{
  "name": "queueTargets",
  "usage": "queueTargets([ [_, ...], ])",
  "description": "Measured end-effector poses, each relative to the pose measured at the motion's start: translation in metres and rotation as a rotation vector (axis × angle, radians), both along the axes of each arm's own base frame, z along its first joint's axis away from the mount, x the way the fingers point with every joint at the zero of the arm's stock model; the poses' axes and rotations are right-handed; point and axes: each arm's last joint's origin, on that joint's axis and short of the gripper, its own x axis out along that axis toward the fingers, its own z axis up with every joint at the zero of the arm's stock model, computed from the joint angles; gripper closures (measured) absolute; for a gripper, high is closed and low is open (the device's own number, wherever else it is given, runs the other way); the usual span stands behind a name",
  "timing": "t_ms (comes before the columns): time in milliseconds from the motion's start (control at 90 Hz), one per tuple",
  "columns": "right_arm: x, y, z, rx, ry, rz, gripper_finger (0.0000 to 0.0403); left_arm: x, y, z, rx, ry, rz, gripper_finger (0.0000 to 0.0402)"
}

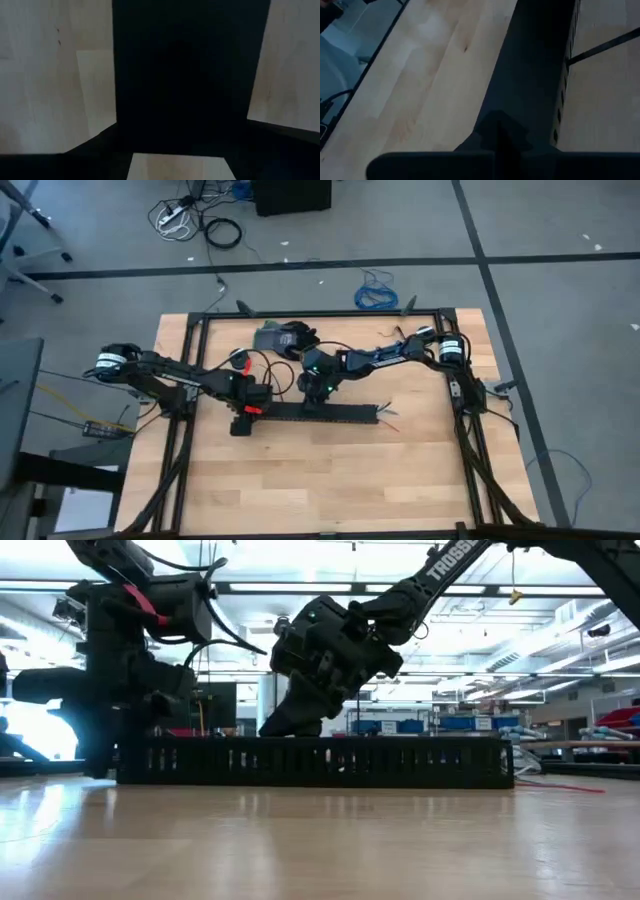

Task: Ziptie cables
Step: Close the black cable duct cover

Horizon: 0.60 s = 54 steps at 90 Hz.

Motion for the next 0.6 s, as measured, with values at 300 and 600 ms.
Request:
queueTargets([
  [300,0.0006,0.0007,0.0003,0.004,-0.015,0.006,0.0403,0.0,0.0001,0.0,0.003,-0.001,0.004,0.0167],
  [600,0.0007,0.001,0.0003,0.009,-0.016,0.01,0.0403,0.0048,-0.0006,0.0056,-0.022,-0.021,0.045,0.0155],
])
